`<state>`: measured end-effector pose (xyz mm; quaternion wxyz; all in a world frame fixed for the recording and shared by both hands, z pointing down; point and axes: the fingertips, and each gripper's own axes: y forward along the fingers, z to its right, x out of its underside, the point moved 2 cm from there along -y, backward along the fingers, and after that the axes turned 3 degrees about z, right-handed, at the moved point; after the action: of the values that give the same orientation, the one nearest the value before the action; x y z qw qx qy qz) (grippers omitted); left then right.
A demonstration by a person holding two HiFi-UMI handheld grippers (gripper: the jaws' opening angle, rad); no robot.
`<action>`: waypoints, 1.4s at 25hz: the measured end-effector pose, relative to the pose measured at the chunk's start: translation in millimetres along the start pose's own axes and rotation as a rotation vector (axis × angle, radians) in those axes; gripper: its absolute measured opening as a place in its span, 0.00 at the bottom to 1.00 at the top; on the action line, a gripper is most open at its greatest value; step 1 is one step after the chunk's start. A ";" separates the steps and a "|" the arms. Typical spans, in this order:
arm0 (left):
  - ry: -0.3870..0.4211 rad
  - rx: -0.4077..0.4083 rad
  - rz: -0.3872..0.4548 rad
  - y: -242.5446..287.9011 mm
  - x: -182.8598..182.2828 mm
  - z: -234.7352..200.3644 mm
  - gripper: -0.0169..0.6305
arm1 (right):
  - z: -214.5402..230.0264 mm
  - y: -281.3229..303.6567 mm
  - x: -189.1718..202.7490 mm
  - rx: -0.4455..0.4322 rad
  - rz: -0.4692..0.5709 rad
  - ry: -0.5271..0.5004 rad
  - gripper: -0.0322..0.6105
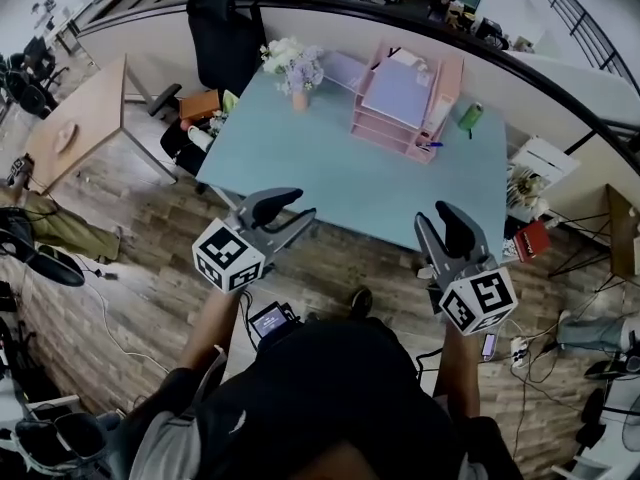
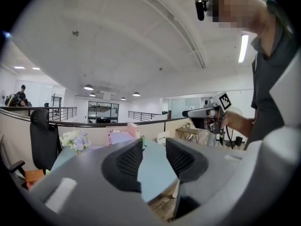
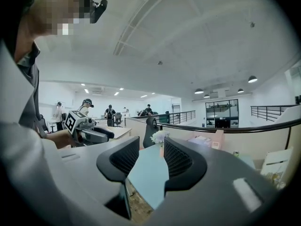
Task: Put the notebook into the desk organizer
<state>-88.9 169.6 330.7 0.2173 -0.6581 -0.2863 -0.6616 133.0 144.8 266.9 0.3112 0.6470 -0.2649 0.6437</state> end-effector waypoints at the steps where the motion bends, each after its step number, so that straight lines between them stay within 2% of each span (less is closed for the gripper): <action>1: 0.000 -0.009 -0.002 3.0 -1.0 -1.9 0.35 | 3.9 3.7 -0.9 -0.010 0.001 0.002 0.28; 25: -0.040 -0.213 -0.084 68.8 5.8 -7.5 0.35 | 108.5 59.6 22.7 -0.203 -0.005 0.085 0.28; 35: -0.027 -0.225 -0.115 109.0 1.3 1.1 0.35 | 152.9 57.1 32.3 -0.216 0.006 0.120 0.28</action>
<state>-15.7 89.6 342.1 0.1000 -0.6699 -0.2505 -0.6917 193.7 -5.0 306.0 0.3925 0.5693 -0.3155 0.6499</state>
